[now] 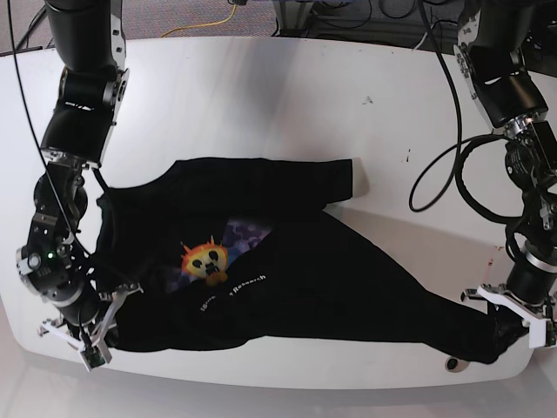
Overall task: Layout the t-shirt on the table in an organized manner, then fold the t-shirt properly
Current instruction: 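Lift the shirt with both grippers and shake it out over the table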
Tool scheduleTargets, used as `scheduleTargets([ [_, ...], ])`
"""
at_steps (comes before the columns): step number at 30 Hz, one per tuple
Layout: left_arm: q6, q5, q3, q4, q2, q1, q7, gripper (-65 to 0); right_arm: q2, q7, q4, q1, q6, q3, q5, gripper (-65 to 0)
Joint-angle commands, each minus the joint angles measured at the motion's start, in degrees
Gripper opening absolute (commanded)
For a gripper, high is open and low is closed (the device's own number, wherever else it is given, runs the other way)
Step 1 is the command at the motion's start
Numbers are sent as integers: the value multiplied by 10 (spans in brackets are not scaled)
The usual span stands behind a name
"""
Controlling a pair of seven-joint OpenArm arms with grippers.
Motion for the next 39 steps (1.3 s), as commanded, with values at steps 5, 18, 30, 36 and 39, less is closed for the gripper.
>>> scheduleTargets([
  [5,3,-3,-1,13,-20,-89,-19,-650,16,17,-20,114,-6,-20,-3,-650],
  [18,1,-5,1,14,-19,-279,25,-647,32,-30,-18,275,-7,-78,0,-650],
  [30,0,-6,18,27,-21,-291,39,-647,37,-132,59,284,15,-74,-3,-650],
  [36,-1,-6,-1,56,-19,-211,62,-647,47,-168,182,157,14,-63,-1,-650],
  [39,-1,-7,-13,69,-19,-154,62,-647,34,-183,237,83,15,-32,-1,-650],
])
